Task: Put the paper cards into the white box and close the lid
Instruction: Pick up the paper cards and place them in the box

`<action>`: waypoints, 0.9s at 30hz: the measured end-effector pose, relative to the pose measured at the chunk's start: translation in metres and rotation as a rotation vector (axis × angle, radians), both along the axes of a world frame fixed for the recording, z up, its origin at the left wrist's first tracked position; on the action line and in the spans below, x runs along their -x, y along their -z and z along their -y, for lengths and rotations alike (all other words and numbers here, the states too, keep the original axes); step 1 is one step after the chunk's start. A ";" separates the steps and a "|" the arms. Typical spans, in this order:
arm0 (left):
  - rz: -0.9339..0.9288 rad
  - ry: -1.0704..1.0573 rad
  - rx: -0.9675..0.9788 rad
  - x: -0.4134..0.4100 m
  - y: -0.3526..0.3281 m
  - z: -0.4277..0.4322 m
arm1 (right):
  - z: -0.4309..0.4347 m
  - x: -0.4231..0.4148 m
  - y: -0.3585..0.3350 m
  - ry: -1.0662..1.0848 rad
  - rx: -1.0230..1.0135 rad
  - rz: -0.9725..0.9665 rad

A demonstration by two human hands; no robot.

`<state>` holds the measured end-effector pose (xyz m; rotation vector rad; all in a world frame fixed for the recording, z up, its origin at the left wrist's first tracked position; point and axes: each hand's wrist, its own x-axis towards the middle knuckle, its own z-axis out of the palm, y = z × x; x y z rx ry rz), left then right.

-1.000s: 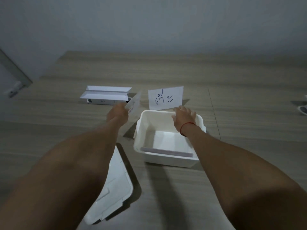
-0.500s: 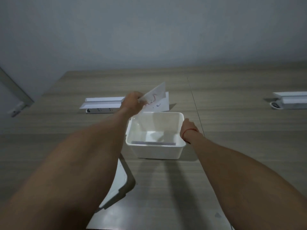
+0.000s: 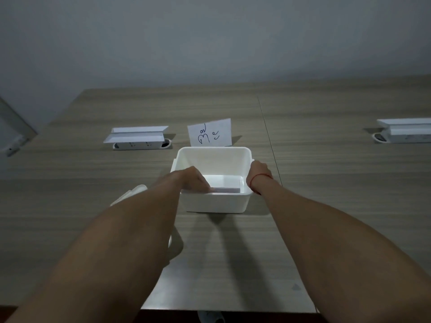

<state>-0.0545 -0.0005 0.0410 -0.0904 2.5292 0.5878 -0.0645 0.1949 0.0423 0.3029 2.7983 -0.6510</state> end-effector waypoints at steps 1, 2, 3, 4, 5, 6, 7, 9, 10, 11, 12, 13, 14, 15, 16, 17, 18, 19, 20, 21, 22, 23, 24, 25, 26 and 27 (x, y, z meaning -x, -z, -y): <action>0.024 -0.001 0.023 0.000 0.001 -0.001 | 0.000 0.000 0.000 -0.002 -0.007 0.003; 0.053 -0.004 0.059 0.001 0.000 -0.001 | 0.001 0.000 -0.001 -0.007 -0.017 0.002; 0.071 -0.017 0.083 0.001 0.000 -0.001 | 0.001 0.001 -0.001 -0.011 -0.024 0.008; 0.058 -0.041 0.077 0.003 -0.001 -0.001 | 0.001 0.001 -0.002 -0.014 -0.030 0.013; 0.023 -0.073 0.039 0.004 -0.003 0.000 | 0.001 0.002 -0.002 -0.018 -0.039 0.021; -0.034 -0.116 -0.009 0.005 -0.005 0.000 | 0.001 0.003 -0.002 -0.021 -0.053 0.027; -0.109 -0.146 -0.053 0.006 -0.008 0.000 | 0.001 0.004 -0.003 -0.018 -0.065 0.030; -0.225 -0.191 -0.060 0.011 -0.014 0.006 | 0.005 0.012 -0.005 -0.005 -0.072 0.015; -0.274 -0.208 -0.058 0.013 -0.013 0.011 | 0.006 0.016 -0.006 0.000 -0.076 0.004; -0.332 -0.221 -0.073 0.022 -0.010 0.019 | 0.010 0.024 -0.007 -0.002 -0.085 -0.011; -0.380 -0.245 -0.097 0.028 -0.005 0.025 | 0.013 0.030 -0.008 -0.006 -0.093 -0.024; -0.426 -0.265 -0.119 0.035 -0.002 0.030 | 0.017 0.038 -0.009 -0.012 -0.097 -0.038; -0.458 -0.304 -0.119 0.042 0.001 0.034 | 0.021 0.047 -0.009 -0.021 -0.100 -0.053; -0.477 -0.340 -0.110 0.048 0.004 0.037 | 0.025 0.055 -0.009 -0.033 -0.102 -0.066; -0.479 -0.369 -0.104 0.055 0.008 0.040 | 0.030 0.064 -0.010 -0.048 -0.109 -0.072; -0.483 -0.379 -0.097 0.063 0.012 0.044 | 0.036 0.074 -0.010 -0.065 -0.115 -0.076; -0.482 -0.375 -0.093 0.070 0.015 0.046 | 0.043 0.084 -0.009 -0.079 -0.119 -0.081; -0.481 -0.364 -0.098 0.079 0.020 0.048 | 0.049 0.095 -0.009 -0.089 -0.122 -0.090; -0.475 -0.361 -0.107 0.087 0.023 0.051 | 0.055 0.106 -0.007 -0.100 -0.126 -0.102; -0.461 -0.372 -0.109 0.095 0.027 0.053 | 0.061 0.117 -0.006 -0.114 -0.132 -0.111; -0.436 -0.390 -0.095 0.101 0.029 0.054 | 0.067 0.126 -0.004 -0.136 -0.139 -0.121; -0.415 -0.405 -0.071 0.108 0.033 0.056 | 0.073 0.137 -0.001 -0.162 -0.148 -0.130; -0.390 -0.418 -0.046 0.113 0.035 0.058 | 0.078 0.146 0.001 -0.187 -0.153 -0.140; -0.368 -0.428 -0.024 0.119 0.039 0.060 | 0.084 0.155 0.004 -0.212 -0.156 -0.146; -0.343 -0.429 -0.002 0.124 0.041 0.060 | 0.089 0.163 0.006 -0.235 -0.157 -0.152; -0.316 -0.421 0.023 0.129 0.043 0.061 | 0.094 0.171 0.010 -0.258 -0.160 -0.154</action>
